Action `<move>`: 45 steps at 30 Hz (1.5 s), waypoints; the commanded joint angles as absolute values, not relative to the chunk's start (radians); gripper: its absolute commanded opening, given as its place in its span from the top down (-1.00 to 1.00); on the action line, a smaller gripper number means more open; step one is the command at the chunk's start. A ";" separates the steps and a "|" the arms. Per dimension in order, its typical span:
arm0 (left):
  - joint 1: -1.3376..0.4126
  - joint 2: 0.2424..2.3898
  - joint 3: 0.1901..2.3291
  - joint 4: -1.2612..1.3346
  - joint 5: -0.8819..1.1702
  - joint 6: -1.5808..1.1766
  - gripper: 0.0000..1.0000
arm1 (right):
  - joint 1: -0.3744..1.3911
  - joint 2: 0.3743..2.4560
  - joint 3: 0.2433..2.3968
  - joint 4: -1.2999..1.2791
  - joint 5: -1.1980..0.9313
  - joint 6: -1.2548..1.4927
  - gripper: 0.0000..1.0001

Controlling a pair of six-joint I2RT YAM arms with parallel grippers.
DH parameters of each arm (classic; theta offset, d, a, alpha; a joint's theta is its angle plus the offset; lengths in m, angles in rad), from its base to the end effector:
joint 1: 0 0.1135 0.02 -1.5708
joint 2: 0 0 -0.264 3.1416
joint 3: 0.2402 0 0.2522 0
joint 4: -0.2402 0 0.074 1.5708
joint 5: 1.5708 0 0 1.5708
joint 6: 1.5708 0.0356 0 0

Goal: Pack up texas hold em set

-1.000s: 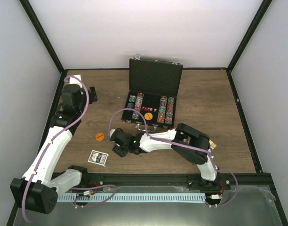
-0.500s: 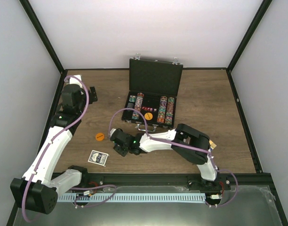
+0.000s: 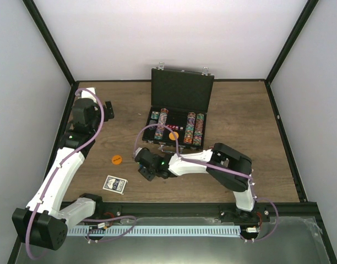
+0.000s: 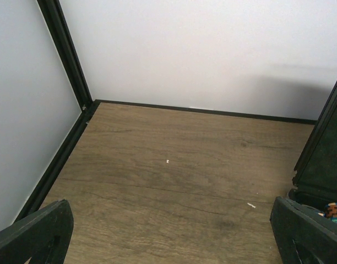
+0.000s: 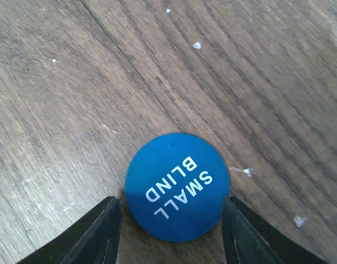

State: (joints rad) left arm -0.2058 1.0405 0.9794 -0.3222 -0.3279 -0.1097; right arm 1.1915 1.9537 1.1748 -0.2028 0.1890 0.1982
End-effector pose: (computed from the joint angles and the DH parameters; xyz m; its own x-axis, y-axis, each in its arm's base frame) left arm 0.2319 -0.0367 0.3459 -0.3531 -0.0322 -0.9350 -0.1384 0.9902 0.0182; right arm 0.1527 0.3651 0.1384 -0.4739 -0.6665 -0.5755 -0.7960 0.6037 -0.0438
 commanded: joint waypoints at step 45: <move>-0.206 1.021 0.966 -0.291 -0.311 -0.113 -1.00 | 1.107 1.855 1.180 -0.236 0.205 0.278 0.17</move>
State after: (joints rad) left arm -0.2054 1.0344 0.9722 -0.3157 -0.3122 -0.1101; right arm 1.1278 1.9327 1.1748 -0.2100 0.1726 0.2432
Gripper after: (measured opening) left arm 0.998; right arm 0.420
